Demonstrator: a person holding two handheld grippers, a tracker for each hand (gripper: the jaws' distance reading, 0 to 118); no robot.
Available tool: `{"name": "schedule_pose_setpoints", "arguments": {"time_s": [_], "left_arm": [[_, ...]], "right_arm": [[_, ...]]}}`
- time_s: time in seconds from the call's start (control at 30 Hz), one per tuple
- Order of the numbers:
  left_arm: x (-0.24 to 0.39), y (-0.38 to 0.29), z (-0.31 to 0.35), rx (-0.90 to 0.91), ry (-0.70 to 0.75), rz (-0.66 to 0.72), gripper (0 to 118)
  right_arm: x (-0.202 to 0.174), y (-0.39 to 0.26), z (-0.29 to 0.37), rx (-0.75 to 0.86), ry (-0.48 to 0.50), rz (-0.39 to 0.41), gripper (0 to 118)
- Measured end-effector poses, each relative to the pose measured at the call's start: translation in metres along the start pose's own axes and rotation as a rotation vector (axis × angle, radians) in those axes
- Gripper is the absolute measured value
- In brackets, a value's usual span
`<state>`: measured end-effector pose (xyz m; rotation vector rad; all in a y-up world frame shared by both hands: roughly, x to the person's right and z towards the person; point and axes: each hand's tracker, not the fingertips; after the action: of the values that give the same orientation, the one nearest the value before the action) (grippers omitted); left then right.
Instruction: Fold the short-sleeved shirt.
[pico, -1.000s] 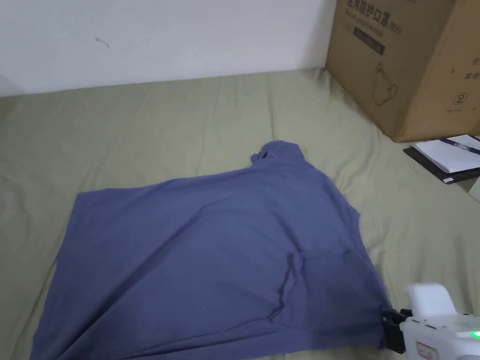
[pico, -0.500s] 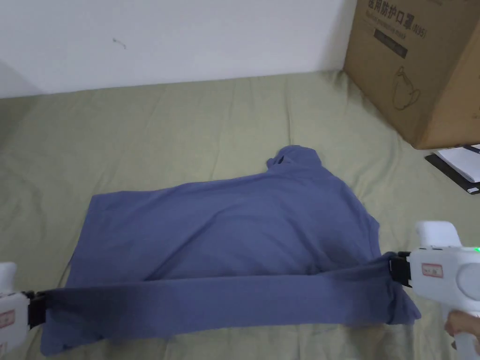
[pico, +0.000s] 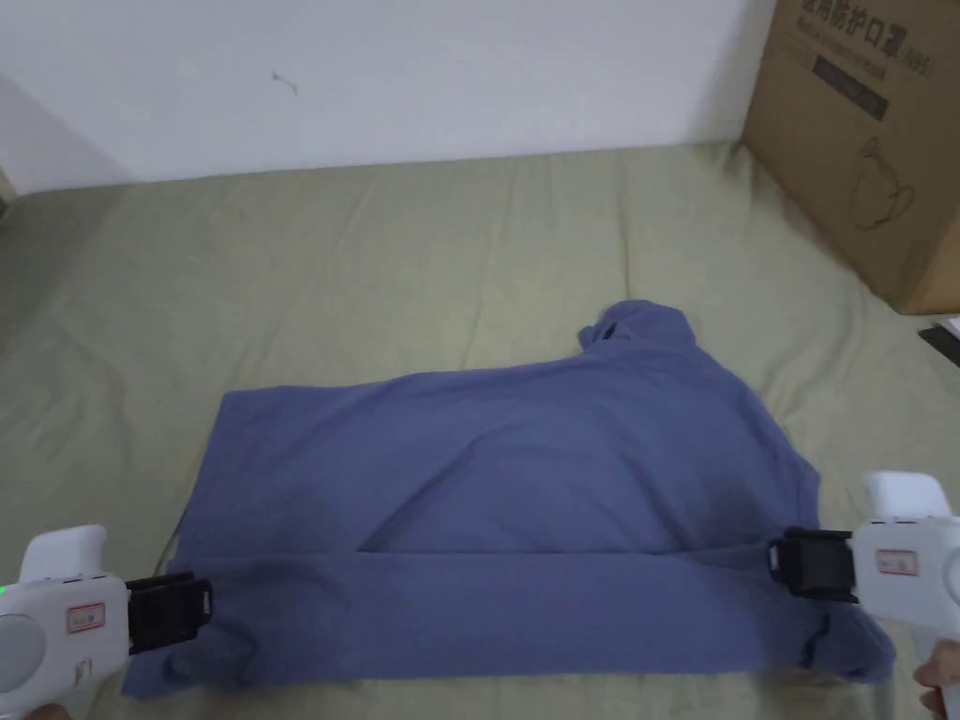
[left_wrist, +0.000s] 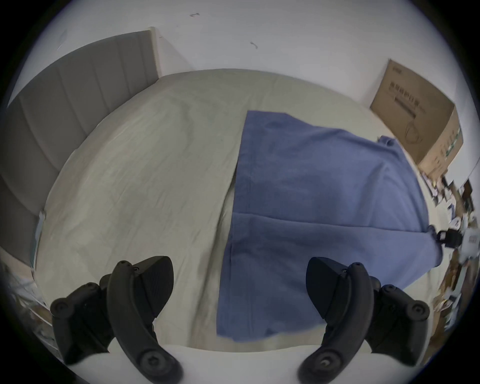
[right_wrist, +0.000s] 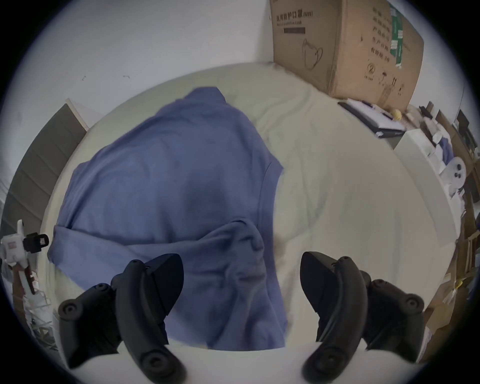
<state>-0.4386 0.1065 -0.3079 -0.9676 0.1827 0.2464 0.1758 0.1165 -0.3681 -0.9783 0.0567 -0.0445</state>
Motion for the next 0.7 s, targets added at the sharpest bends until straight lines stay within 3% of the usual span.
{"name": "schedule_pose_setpoints", "arguments": {"time_s": [0.07, 0.13, 0.17, 0.2, 0.23, 0.27, 0.5, 0.53, 0.57, 0.63, 0.67, 0.7], "left_arm": [[-0.006, -0.012, 0.021, 0.03, -0.015, 0.027, 105], [-0.01, -0.027, 0.041, 0.019, -0.041, 0.027, 92], [-0.01, -0.035, 0.048, 0.027, -0.05, 0.019, 72], [-0.012, -0.046, 0.054, 0.051, -0.05, 0.007, 34], [-0.011, -0.052, 0.058, 0.054, -0.03, -0.012, 8], [-0.008, -0.061, 0.061, 0.06, 0.006, -0.033, 2], [0.001, -0.078, 0.058, 0.077, -0.031, 0.005, 0], [0.001, -0.074, 0.055, 0.086, -0.034, 0.016, 3], [0.0, -0.069, 0.051, 0.09, -0.052, 0.028, 15], [0.002, -0.057, 0.034, 0.06, -0.07, 0.049, 82], [0.003, -0.053, 0.027, 0.051, -0.066, 0.046, 103], [0.004, -0.051, 0.02, 0.057, -0.067, 0.041, 105]], "right_arm": [[0.0, -0.01, 0.015, 0.061, -0.034, 0.042, 84], [-0.001, -0.025, 0.038, 0.127, -0.033, 0.03, 35], [-0.003, -0.031, 0.046, 0.141, -0.015, 0.005, 20], [-0.004, -0.039, 0.052, 0.145, 0.015, -0.023, 12], [-0.004, -0.046, 0.057, 0.135, 0.03, -0.043, 7], [-0.005, -0.053, 0.06, 0.132, 0.04, -0.047, 0], [-0.009, -0.086, 0.067, 0.127, 0.049, -0.062, 0], [-0.009, -0.088, 0.066, 0.121, 0.045, -0.069, 0], [-0.009, -0.091, 0.065, 0.117, 0.041, -0.072, 0], [-0.008, -0.095, 0.062, 0.102, 0.031, -0.082, 0], [-0.007, -0.097, 0.062, 0.098, 0.035, -0.088, 0], [-0.005, -0.1, 0.061, 0.093, 0.037, -0.099, 0]]}}
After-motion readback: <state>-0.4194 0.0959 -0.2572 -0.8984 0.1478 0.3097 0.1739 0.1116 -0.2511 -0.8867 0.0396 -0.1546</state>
